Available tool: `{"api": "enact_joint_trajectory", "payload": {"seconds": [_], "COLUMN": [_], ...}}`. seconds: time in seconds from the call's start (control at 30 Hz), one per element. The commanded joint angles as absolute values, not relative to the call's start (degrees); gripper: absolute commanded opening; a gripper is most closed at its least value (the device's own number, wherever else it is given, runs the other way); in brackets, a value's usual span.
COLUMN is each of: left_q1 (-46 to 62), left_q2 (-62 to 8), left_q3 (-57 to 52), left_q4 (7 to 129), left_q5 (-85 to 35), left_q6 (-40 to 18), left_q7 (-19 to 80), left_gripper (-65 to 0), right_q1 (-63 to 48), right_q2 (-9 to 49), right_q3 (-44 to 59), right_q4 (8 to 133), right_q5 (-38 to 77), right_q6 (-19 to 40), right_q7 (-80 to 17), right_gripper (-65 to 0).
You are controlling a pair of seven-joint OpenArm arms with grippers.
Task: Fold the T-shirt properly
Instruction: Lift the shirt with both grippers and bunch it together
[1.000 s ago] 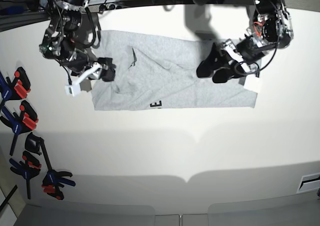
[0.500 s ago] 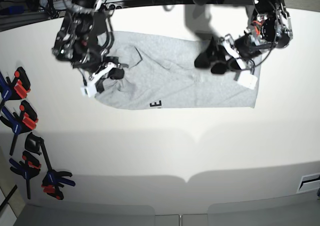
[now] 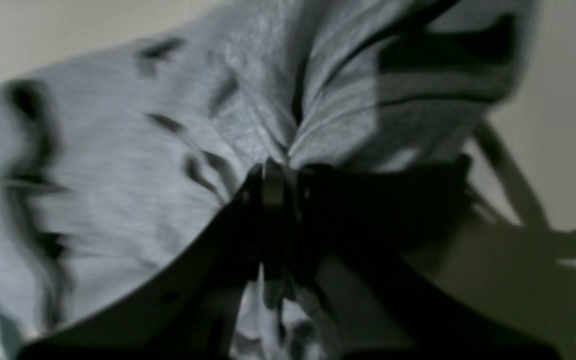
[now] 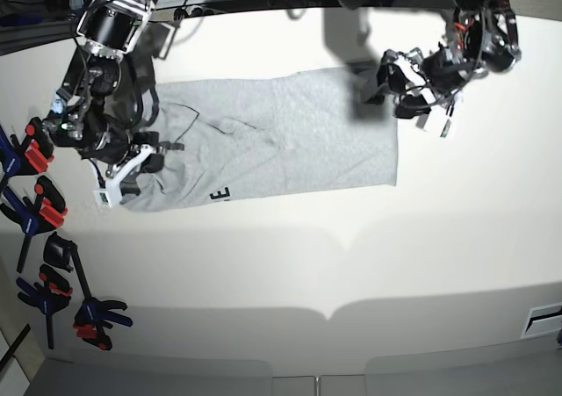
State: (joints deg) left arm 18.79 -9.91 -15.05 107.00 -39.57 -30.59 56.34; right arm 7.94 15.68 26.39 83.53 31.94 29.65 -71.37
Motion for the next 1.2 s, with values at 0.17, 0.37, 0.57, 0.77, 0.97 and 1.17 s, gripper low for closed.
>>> {"api": "enact_joint_trajectory", "payload": {"seconds": [0.17,0.37,0.57,0.77,0.97,1.17], "left_q1": [19.55,19.51,18.85,16.21,14.37,14.26], "left_q2": [-10.17,-10.20,-10.20,-10.20,-10.22,-10.20], "left_q3": [-15.11,-10.44,-2.42,3.64,7.31,7.29], "left_q4": [107.92,107.35,103.74,103.42,102.65,96.53], "left_q5": [-35.81,-32.03,-27.40,-27.40,-22.06,-21.08], "left_q6": [-28.53,-28.51,-25.23,-25.19,-20.67,-20.49], "left_q7": [51.29,48.69,46.39,46.37,45.04,44.69], "left_gripper": [-21.4,-21.4,-21.4,-21.4,-21.4,-21.4], "right_q1": [9.41,9.34,7.99,5.96,5.87,5.82], "right_q2": [14.09,9.69,3.53,0.12,-5.04,-9.00], "right_q3": [26.61,26.61,25.39,18.52,9.30,1.39], "right_q4": [92.38,100.25,104.53,105.43,105.54,105.54], "right_q5": [38.63,38.81,38.74,38.70,37.01,34.74], "right_q6": [29.63,29.65,29.78,29.76,29.52,28.51], "right_q7": [-74.70,-75.48,-75.55,-75.92,-75.57,-75.02], "right_gripper": [-65.0,-65.0,-65.0,-65.0,-65.0,-65.0]}}
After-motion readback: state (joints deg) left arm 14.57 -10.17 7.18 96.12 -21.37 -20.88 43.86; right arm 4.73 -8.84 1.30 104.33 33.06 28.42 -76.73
